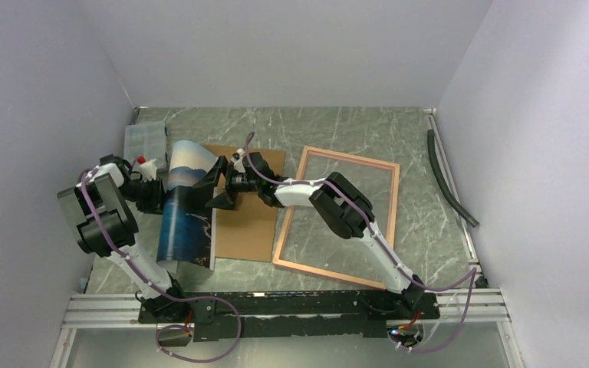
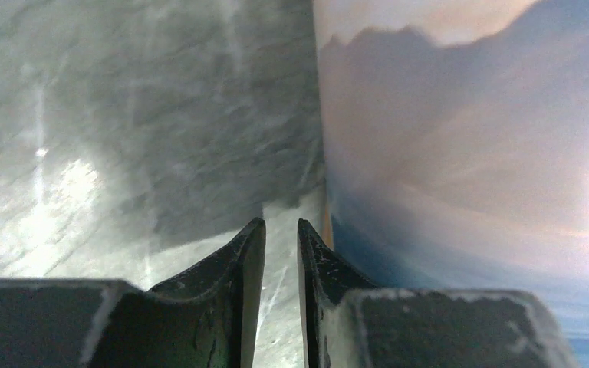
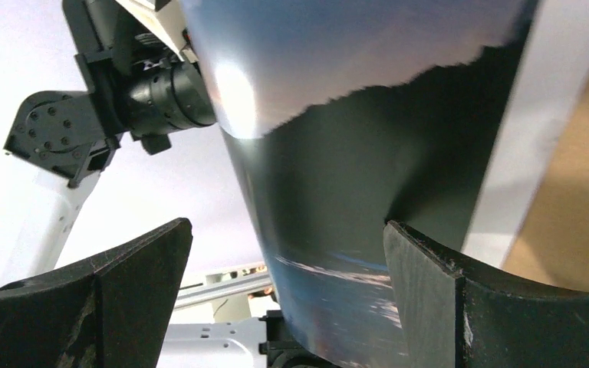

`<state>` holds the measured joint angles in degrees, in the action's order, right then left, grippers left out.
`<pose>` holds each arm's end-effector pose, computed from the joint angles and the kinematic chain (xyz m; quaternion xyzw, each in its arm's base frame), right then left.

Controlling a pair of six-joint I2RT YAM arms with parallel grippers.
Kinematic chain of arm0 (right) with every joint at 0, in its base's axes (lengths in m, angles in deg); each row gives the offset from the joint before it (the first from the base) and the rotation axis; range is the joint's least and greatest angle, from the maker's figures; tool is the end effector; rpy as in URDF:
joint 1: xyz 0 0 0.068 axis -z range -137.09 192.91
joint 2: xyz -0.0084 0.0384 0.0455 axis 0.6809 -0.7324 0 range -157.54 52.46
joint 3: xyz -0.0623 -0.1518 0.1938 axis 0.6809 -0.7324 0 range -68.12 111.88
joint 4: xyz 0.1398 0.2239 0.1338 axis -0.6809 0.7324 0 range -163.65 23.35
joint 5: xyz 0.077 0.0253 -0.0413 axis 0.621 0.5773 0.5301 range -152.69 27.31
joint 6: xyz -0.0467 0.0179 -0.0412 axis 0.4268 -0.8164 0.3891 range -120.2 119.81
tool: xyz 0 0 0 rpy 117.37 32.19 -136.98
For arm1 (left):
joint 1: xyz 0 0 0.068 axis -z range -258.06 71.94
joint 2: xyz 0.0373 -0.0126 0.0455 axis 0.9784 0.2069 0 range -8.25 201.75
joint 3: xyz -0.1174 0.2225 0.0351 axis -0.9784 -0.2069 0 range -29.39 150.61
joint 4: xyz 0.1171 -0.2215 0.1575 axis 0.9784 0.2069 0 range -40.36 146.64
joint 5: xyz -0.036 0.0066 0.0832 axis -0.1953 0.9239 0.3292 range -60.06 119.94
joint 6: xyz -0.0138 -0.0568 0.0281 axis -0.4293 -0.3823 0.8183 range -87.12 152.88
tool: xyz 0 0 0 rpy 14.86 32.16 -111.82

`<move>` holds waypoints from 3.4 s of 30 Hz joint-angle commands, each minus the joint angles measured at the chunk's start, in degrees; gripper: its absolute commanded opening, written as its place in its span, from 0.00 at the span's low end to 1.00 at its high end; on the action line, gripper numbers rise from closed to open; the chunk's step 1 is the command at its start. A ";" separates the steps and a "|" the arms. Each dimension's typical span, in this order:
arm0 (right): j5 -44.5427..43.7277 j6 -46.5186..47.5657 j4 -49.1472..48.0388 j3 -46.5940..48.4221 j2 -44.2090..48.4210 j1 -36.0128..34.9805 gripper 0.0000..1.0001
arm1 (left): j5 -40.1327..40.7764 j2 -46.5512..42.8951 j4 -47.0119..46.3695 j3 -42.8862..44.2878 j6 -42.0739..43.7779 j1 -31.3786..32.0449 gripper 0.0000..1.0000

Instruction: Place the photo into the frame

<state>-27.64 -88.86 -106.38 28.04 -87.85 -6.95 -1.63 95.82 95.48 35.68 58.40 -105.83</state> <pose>0.3421 0.4507 0.0938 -0.0653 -0.7594 -0.6473 0.0041 0.3190 0.1380 0.1035 -0.0066 0.9614 -0.2235 0.1606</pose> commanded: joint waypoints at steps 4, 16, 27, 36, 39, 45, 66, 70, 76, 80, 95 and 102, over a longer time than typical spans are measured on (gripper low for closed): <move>0.65 3.30 4.87 -0.10 0.03 0.40 1.00 | 3.85 -2.30 -2.45 -1.91 -0.66 -3.62 0.29; -3.75 17.41 22.54 -1.68 4.83 1.18 1.00 | 1.17 -0.04 -1.92 -1.57 0.85 -4.98 0.29; -2.74 12.41 15.96 0.29 1.36 -0.62 1.00 | -1.71 -0.86 -0.36 -1.20 0.34 -1.65 0.28; -2.13 7.17 9.72 0.15 -0.02 -1.55 1.00 | -8.05 -1.34 5.09 1.30 0.60 1.10 0.28; -2.21 4.81 5.79 -2.65 0.61 -1.40 1.00 | -10.83 -2.78 8.19 3.14 1.05 1.56 0.28; -3.28 -2.45 -8.64 -10.23 1.73 -0.68 1.00 | -15.43 -6.77 14.36 7.09 2.12 1.55 0.28; -7.72 -1.26 -6.83 -21.25 9.00 1.07 1.00 | -17.37 -8.05 12.87 6.17 -1.26 10.20 0.27; -7.55 -1.22 -5.13 -18.10 7.25 1.03 1.00 | -15.49 -9.63 12.39 7.26 -1.78 10.14 0.27; -7.08 -1.14 -1.82 -13.13 4.38 0.83 1.00 | -14.37 -10.35 13.66 10.53 -0.30 7.93 0.27; -7.52 0.38 -0.29 -12.94 4.88 0.88 1.00 | -14.77 -9.33 17.58 14.34 2.93 3.75 0.32; -3.74 9.74 13.24 -7.59 6.43 1.29 1.00 | 3.41 -16.83 35.16 7.91 41.01 -10.93 0.66; -10.62 27.73 41.95 -4.13 14.48 0.91 1.00 | -1.02 -9.79 36.73 16.12 37.69 -16.39 0.65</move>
<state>-34.17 -72.64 -83.08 22.48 -79.88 -6.03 -1.24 84.06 131.35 48.40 93.61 -120.63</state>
